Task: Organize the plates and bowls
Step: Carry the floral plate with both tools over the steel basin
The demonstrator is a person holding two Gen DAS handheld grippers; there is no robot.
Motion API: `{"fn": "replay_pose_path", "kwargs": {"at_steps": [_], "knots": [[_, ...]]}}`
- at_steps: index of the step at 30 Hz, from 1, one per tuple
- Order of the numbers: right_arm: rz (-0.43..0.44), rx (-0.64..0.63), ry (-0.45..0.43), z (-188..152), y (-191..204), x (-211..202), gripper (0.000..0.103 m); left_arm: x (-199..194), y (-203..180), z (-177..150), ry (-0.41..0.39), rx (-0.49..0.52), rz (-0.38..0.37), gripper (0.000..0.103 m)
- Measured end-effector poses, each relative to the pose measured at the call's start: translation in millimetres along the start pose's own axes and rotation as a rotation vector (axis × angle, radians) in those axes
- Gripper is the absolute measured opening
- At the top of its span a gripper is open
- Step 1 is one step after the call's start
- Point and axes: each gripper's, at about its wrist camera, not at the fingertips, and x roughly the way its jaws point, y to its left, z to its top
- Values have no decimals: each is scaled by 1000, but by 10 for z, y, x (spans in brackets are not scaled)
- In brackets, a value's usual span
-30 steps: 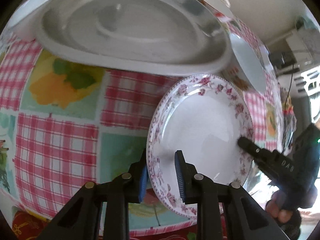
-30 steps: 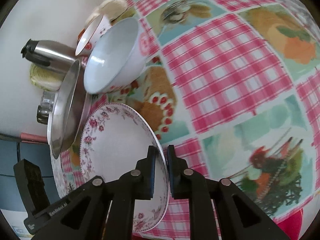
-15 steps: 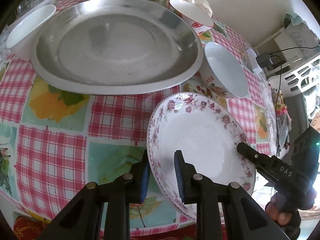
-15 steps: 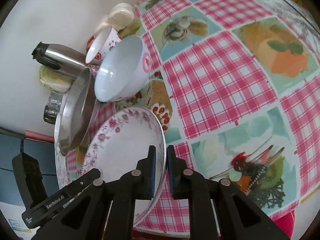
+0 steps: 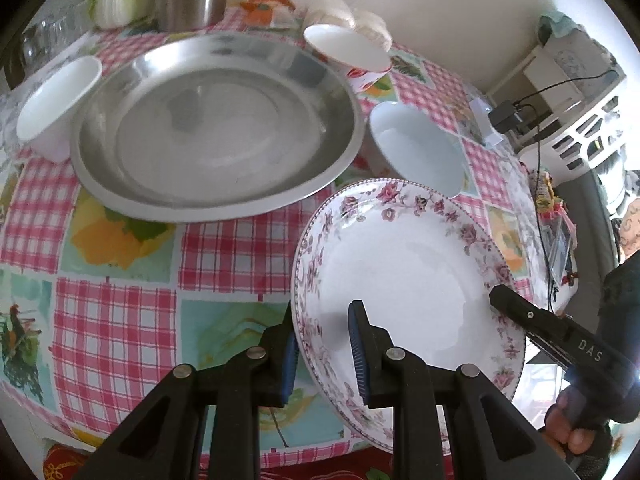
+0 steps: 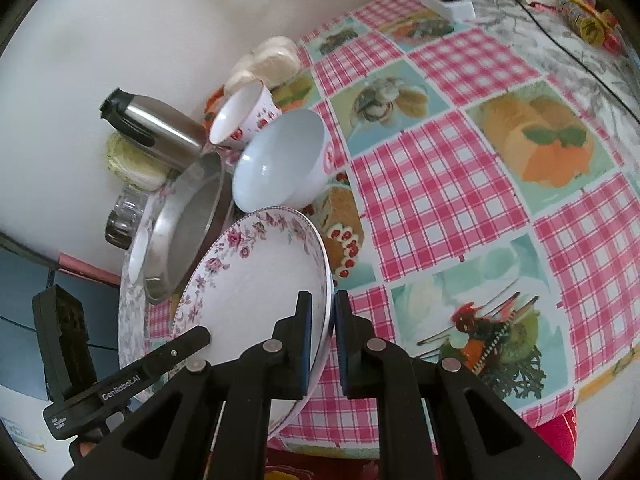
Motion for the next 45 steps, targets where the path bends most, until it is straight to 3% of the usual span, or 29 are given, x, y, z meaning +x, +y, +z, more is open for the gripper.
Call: {"fn": "replay_pose_path", "kwargs": {"at_steps": [8,16,22,31,45], "knots": [[38,-31,-71,64,234,-211,12,-270,-63,141,-89,28,-13,25],[76,-74,-123,414,677,-278,13,-639,-76,562,-188,29,-21,25],[107,-91,-143,712,922,-149,14,-659,60,939,-220,-22,-50,25],[125,-157,-106,945,1207,290,14,-462,504,1246,-210,-97,-45,26],[164,-161,-22,844,1548,786,14,-566,1123,1172,-240,-220,-26,27]]}}
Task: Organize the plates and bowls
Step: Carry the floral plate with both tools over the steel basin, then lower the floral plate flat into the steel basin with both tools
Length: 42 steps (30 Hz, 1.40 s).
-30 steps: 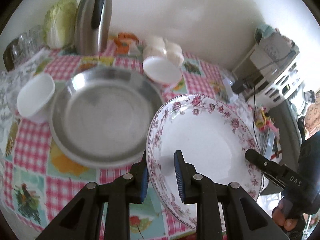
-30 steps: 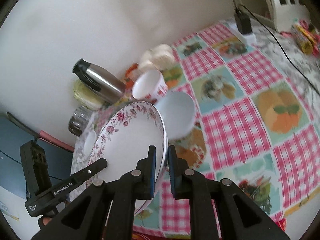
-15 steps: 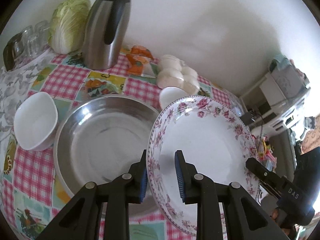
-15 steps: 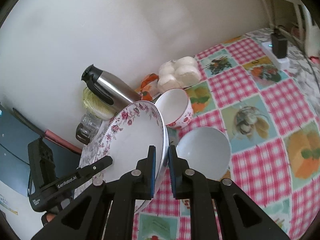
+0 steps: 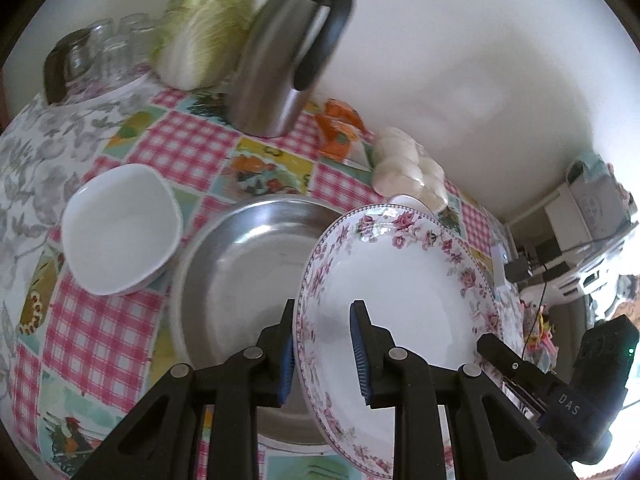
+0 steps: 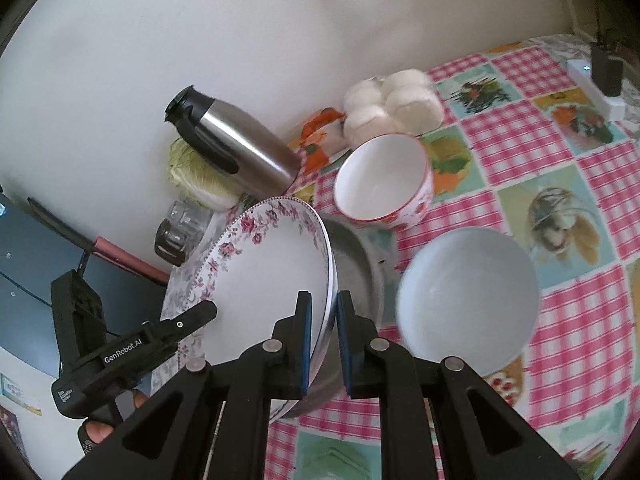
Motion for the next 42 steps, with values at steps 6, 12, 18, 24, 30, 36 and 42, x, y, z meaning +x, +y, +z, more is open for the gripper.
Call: {"fn": "replay_pose_path", "kwargs": {"at_steps": [6,12,18,24,30,36,42], "knots": [[25,-23,24,-3,177,218,14,-49,322,79,-18,-73,5,28],[10,-42,52,4,251,463,14,-23,500,120,-30,-103,22,30],[-44,-28,81,11,126,636,14,162,550,138,2,-113,14,30],[-99,-18,95,0,9,709,14,389,512,119,52,-98,36,30],[-123,-7,106,-5,-45,736,14,535,507,76,87,-92,57,30],[-139,-10,114,-15,-53,780,14,606,549,64,90,-103,61,30],[-153,-18,124,-28,-46,826,14,639,555,77,88,-101,73,30]]}}
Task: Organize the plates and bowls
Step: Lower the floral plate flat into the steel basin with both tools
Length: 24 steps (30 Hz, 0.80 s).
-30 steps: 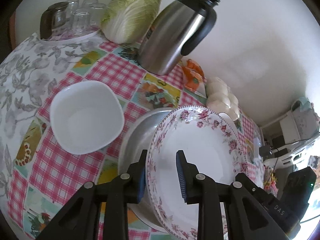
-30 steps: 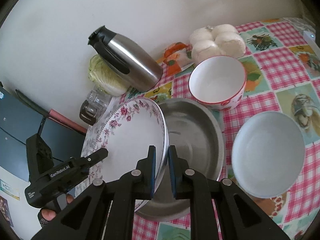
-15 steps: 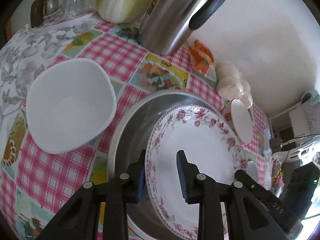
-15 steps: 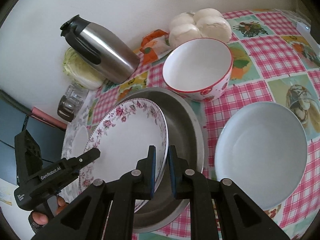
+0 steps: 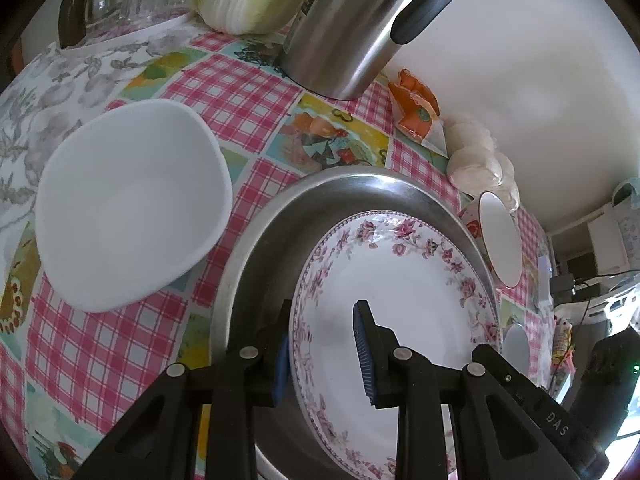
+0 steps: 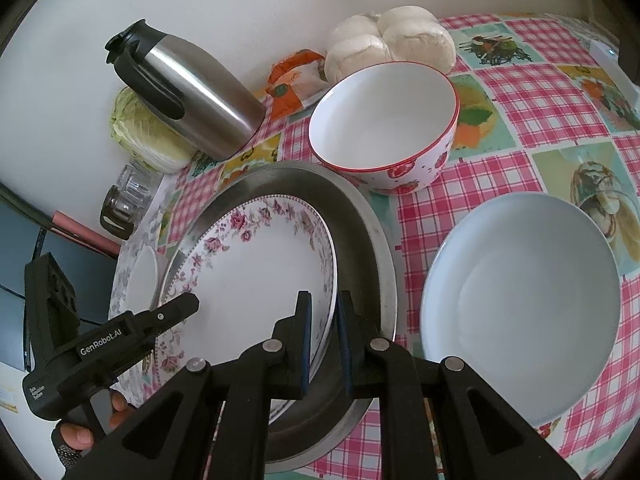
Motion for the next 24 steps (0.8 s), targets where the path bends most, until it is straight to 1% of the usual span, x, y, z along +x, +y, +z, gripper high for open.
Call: {"fn": "replay_pose_path", "kwargs": {"at_steps": [8,9,11,16,17,19,24], "knots": [[-37,-31,10,-9,44,29,14,0,-4,8,3,6,20,31],[-43,-36,11,-11,52,32,14,1,-3,8,5,6,24,33],[-60,-52,13,-15,70,39,14,1,-9,3,10,10,32,33],[-91,-77,7,-12,102,32,14,-21,-41,-5,6,37,68,34],[-93,-80,4,-10,107,24,14,-23,-51,-5,8,42,72,34],[-90,-85,-13,-3,115,-19,14,-36,-61,0,1,52,84,41],[-91,-92,-26,15,134,-92,14,-115,-156,5,-24,98,124,44]]}}
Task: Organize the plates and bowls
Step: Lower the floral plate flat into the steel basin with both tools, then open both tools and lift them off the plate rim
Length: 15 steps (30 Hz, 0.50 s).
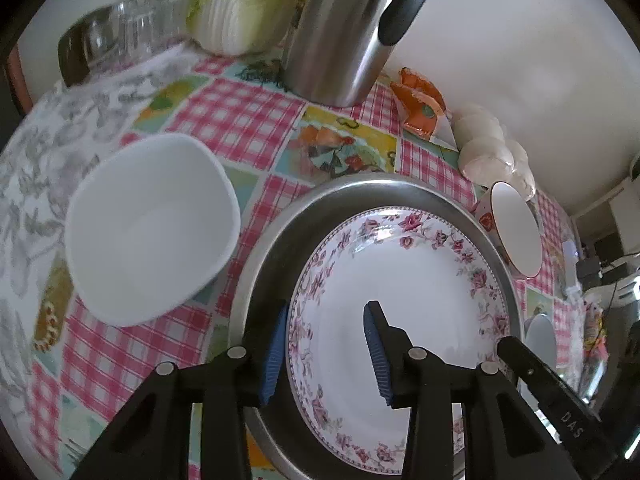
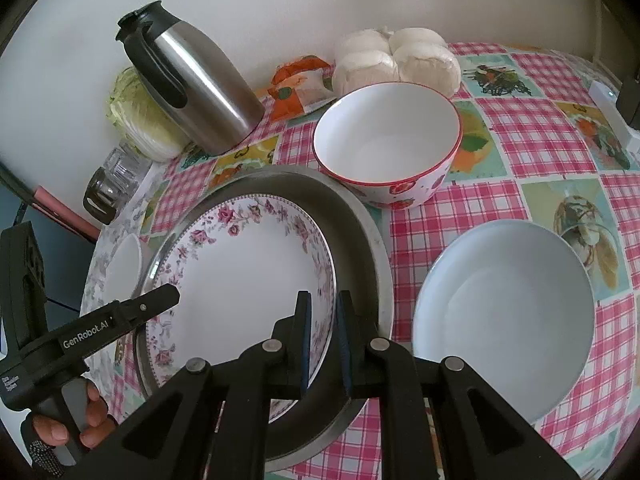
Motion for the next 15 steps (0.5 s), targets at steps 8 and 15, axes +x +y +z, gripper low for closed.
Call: {"fn": "replay_pose_path", "kwargs": {"at_steps": [8,15], "knots": [[-37,-56,-29,22,171,-190,27,-203,-99,-17,0,36,55,60],[-98,-139,-37,-19,313,-287,52,-394,-221,-51,-28,66,118,72]]}}
